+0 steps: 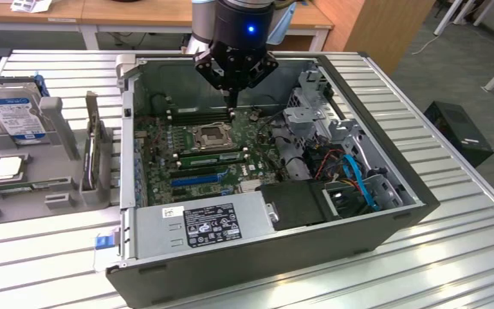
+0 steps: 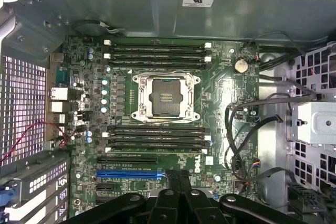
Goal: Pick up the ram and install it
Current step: 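Press down the ram until it locks into place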
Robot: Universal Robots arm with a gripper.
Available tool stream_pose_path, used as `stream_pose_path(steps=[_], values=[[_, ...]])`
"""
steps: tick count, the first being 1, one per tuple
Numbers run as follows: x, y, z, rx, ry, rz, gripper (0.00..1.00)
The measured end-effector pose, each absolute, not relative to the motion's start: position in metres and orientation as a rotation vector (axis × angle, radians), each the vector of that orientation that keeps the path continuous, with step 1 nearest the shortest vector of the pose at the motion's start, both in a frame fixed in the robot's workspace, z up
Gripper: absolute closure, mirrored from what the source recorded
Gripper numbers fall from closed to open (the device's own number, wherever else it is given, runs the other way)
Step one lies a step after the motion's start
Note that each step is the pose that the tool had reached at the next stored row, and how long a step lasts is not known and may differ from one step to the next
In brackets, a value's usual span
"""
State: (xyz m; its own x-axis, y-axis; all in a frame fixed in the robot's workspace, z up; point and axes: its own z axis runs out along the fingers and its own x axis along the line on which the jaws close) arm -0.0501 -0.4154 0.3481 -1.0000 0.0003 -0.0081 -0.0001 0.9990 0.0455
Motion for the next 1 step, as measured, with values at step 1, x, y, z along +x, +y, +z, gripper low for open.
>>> stream_pose_path(steps=[1], values=[[-0.0501,-0.4154,0.3481,0.0,3.133,0.071,0.89]])
